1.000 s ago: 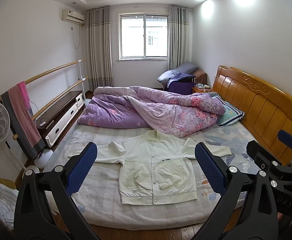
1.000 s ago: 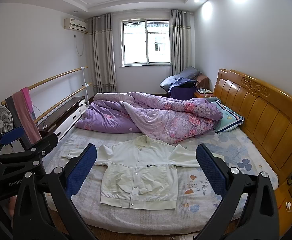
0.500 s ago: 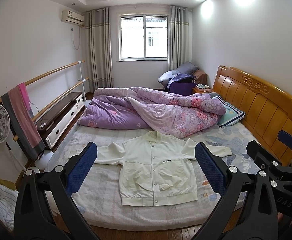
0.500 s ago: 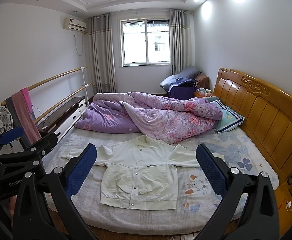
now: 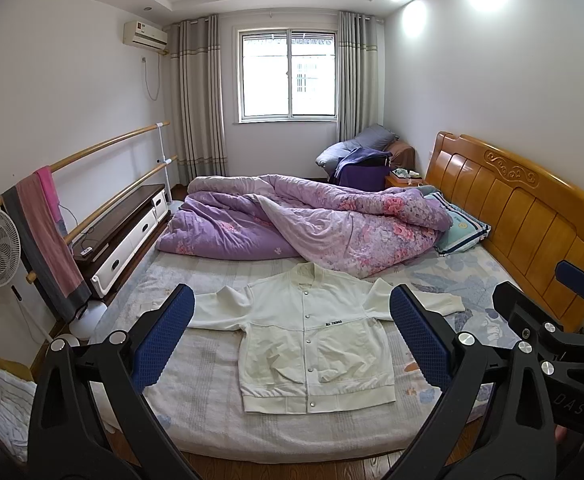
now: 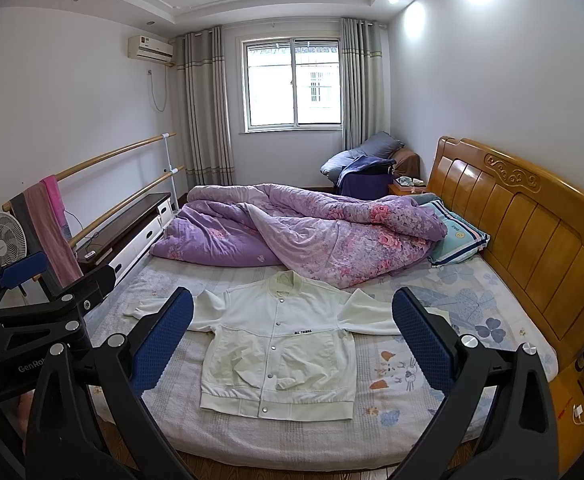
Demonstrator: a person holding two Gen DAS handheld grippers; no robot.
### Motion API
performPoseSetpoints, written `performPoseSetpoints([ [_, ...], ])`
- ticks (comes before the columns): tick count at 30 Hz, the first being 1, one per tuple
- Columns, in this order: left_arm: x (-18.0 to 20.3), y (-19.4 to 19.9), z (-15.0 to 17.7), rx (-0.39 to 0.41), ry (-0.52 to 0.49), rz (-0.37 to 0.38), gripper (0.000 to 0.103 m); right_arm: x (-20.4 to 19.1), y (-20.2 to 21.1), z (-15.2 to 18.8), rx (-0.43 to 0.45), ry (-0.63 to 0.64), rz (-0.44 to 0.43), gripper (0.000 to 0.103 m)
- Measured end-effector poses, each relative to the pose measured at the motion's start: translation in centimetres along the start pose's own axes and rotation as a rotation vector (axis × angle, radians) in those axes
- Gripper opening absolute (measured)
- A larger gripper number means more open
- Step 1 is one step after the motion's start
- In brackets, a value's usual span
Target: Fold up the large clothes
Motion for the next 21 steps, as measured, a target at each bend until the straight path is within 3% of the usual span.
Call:
performPoseSetpoints([
  [21,-0.2,-0.2,0.0,-0.001,-0.001,0.000,0.098,0.1,-1.6,0.6,-0.006,-0.004,-0.004,0.096],
])
Point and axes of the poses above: each gripper's, at about its wrist camera, not at the fingertips, and y roughly against the way its jaws point, x to its right, z to its underside, the point moved 9 cm from there along -y, roughly the way its jaws point, and after that the axes turned 15 degrees about -x, right-handed, at the moved point
